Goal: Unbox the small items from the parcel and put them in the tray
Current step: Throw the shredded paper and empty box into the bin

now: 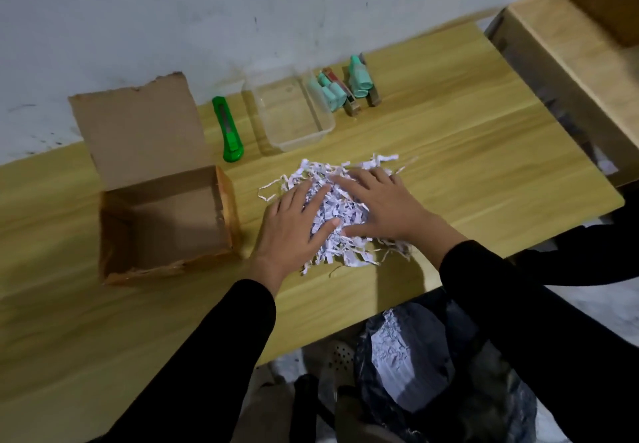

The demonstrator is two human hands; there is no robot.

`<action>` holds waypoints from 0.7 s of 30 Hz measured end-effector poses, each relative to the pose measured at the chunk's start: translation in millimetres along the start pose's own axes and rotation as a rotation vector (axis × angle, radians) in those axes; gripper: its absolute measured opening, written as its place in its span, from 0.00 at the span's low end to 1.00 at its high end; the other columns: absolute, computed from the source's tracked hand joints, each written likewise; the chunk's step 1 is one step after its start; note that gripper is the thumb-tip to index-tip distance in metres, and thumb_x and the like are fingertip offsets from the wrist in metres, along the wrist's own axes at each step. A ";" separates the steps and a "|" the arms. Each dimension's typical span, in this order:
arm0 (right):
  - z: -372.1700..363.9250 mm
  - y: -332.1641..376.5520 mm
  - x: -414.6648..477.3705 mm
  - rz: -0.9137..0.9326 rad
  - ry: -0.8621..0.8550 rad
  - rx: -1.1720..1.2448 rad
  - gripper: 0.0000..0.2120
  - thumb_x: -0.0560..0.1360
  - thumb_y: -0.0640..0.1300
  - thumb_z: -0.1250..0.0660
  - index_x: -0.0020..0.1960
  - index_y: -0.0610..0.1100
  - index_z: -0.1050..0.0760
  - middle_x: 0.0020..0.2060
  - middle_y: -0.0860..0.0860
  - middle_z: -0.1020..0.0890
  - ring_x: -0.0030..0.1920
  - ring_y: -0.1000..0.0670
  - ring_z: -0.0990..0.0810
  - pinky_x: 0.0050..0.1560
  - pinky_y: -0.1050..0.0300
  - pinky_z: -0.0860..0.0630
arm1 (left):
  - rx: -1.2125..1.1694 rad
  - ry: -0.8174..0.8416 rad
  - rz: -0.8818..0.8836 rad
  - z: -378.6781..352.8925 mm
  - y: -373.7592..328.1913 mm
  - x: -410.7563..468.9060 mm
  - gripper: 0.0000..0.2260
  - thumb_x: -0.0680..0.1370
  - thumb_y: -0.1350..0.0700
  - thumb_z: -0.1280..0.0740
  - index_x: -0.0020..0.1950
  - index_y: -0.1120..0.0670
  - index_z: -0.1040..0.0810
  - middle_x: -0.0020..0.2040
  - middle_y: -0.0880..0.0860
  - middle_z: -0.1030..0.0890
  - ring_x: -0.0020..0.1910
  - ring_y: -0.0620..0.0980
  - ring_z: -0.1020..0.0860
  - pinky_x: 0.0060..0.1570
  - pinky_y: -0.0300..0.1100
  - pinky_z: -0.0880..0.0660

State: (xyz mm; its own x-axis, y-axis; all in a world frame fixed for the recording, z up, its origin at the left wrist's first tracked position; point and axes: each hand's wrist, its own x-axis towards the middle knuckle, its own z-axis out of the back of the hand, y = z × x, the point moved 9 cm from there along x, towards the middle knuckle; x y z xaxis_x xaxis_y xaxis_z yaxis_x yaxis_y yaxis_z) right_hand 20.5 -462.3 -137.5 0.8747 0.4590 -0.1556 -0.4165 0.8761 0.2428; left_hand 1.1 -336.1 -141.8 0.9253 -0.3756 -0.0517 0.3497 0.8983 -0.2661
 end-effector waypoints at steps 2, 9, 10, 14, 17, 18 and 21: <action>-2.8 5.1 -5.7 0.026 -0.037 0.089 0.38 0.67 0.69 0.44 0.72 0.51 0.39 0.64 0.43 0.28 0.58 0.39 0.28 0.55 0.42 0.28 | 0.008 -0.023 0.013 0.9 -2.7 -4.4 0.28 0.77 0.36 0.53 0.72 0.48 0.36 0.70 0.54 0.31 0.67 0.55 0.32 0.63 0.50 0.33; -9.3 13.4 -35.1 -0.143 -0.080 0.294 0.28 0.69 0.38 0.32 0.67 0.43 0.33 0.59 0.40 0.28 0.53 0.39 0.25 0.45 0.49 0.26 | -0.019 -0.023 -0.059 -0.7 -27.3 -10.6 0.20 0.77 0.44 0.44 0.55 0.58 0.24 0.46 0.58 0.22 0.42 0.58 0.20 0.34 0.46 0.22; -9.0 12.4 -41.5 -0.176 -0.089 0.310 0.27 0.68 0.37 0.32 0.66 0.43 0.33 0.57 0.40 0.28 0.50 0.39 0.24 0.43 0.49 0.26 | -0.008 0.000 -0.091 -1.6 -34.1 -11.1 0.20 0.77 0.44 0.45 0.54 0.58 0.24 0.45 0.58 0.22 0.39 0.57 0.20 0.30 0.45 0.22; 0.0 -3.8 -80.0 -0.320 -0.113 0.336 0.26 0.68 0.36 0.31 0.65 0.41 0.32 0.55 0.41 0.29 0.44 0.39 0.23 0.39 0.53 0.30 | -0.039 0.057 -0.205 -1.0 -73.1 -11.8 0.20 0.78 0.45 0.46 0.57 0.58 0.27 0.51 0.58 0.23 0.41 0.58 0.20 0.31 0.46 0.24; 9.8 -27.0 -126.8 -0.448 -0.166 0.362 0.26 0.69 0.40 0.29 0.65 0.44 0.32 0.55 0.44 0.28 0.42 0.42 0.22 0.42 0.50 0.23 | -0.127 0.111 -0.283 1.8 -122.5 -10.6 0.22 0.79 0.44 0.47 0.64 0.58 0.29 0.59 0.57 0.26 0.48 0.58 0.22 0.40 0.49 0.24; 9.8 -35.5 -143.4 -0.496 -0.174 0.370 0.25 0.69 0.40 0.29 0.64 0.45 0.32 0.53 0.45 0.28 0.41 0.42 0.22 0.43 0.48 0.23 | -0.141 0.118 -0.324 2.5 -140.8 -11.3 0.22 0.79 0.44 0.48 0.65 0.57 0.30 0.60 0.56 0.27 0.48 0.56 0.22 0.40 0.47 0.25; 10.3 -59.1 -207.3 -0.654 -0.212 0.385 0.24 0.70 0.41 0.30 0.63 0.46 0.31 0.52 0.45 0.28 0.46 0.41 0.23 0.45 0.46 0.23 | -0.170 0.167 -0.477 -6.6 -204.5 -20.1 0.19 0.81 0.46 0.46 0.66 0.56 0.32 0.59 0.54 0.28 0.46 0.52 0.23 0.37 0.40 0.32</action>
State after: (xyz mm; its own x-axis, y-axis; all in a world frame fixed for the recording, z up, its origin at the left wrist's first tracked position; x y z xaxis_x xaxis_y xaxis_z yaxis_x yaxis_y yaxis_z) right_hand -133.7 -610.7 -109.7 0.9573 -0.2045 -0.2045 0.2806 0.8282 0.4852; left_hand -90.0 -513.7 -92.7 0.6287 -0.7768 -0.0355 0.6844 0.5745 -0.4489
